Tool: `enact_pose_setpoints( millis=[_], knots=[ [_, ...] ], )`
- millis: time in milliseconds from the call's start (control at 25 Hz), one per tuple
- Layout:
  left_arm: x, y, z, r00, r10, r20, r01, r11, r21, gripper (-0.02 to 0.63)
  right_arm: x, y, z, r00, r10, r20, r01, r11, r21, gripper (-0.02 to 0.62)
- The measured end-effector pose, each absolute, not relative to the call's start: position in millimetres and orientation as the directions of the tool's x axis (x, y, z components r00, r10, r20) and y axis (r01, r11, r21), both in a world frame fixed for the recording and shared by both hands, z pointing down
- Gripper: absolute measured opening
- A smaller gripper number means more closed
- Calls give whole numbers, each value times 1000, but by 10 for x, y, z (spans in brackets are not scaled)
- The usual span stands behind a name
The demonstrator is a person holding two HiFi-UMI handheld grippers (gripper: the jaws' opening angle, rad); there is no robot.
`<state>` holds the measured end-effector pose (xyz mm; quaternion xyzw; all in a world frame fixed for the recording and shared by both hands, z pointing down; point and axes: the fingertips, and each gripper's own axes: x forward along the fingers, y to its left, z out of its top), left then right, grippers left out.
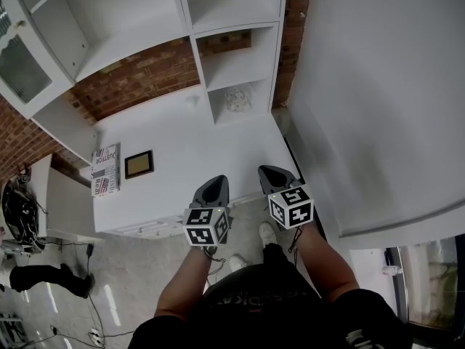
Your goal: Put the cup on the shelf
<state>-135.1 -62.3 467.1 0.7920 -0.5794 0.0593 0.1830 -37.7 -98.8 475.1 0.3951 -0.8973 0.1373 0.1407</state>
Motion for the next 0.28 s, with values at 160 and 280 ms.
enact_pose_setpoints(
  millis=[160, 280],
  knots=[
    [-1325, -603, 4665, 324, -896, 305, -939, -265, 220, 6, -365, -966, 4752, -649, -670, 360, -747, 650, -139, 0],
    [-1300, -586, 4668, 325, -895, 304, -939, -266, 219, 5, -351, -951, 4751, -651, -670, 357, -746, 651, -140, 0]
  ],
)
